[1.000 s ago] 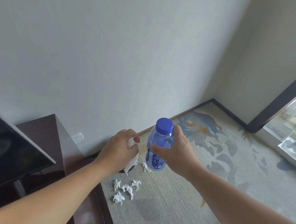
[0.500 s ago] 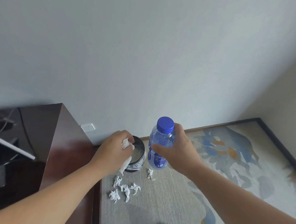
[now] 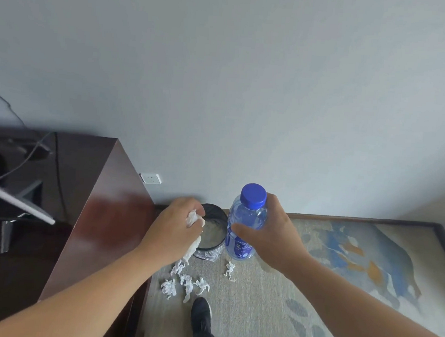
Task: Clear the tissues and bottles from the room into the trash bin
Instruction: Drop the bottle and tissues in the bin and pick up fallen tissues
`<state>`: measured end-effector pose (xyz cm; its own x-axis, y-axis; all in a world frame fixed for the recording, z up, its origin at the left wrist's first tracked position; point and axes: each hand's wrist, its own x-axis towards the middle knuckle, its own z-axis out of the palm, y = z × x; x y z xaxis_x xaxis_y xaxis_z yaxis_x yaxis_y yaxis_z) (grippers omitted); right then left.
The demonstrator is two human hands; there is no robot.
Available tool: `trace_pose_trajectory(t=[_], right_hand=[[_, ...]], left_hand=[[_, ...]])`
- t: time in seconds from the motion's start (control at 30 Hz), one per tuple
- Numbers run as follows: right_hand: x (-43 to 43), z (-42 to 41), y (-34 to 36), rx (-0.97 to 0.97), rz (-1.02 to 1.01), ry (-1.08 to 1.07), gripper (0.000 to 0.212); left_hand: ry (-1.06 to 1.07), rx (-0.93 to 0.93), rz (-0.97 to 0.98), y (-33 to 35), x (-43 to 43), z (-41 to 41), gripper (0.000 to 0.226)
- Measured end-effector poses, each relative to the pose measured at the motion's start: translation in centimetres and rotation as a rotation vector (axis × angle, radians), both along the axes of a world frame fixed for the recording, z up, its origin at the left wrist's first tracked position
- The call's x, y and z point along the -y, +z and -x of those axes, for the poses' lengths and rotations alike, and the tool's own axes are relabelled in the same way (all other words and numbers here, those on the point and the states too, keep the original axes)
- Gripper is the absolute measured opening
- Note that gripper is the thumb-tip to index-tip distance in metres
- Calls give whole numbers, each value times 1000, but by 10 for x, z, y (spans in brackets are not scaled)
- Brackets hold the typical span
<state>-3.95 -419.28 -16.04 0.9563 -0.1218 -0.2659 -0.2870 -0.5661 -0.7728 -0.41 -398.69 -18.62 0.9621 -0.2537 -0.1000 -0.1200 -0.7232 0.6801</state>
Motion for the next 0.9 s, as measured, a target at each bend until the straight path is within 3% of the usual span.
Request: trace_pose_trajectory(t=[0.47, 0.9], right_hand=[[-16, -109, -61, -58, 41, 115, 64], [-15, -189, -215, -160, 9, 230, 52]], left_hand=[[113, -91, 39, -74, -13, -94, 11], [346, -250, 46, -225, 10, -140, 14]])
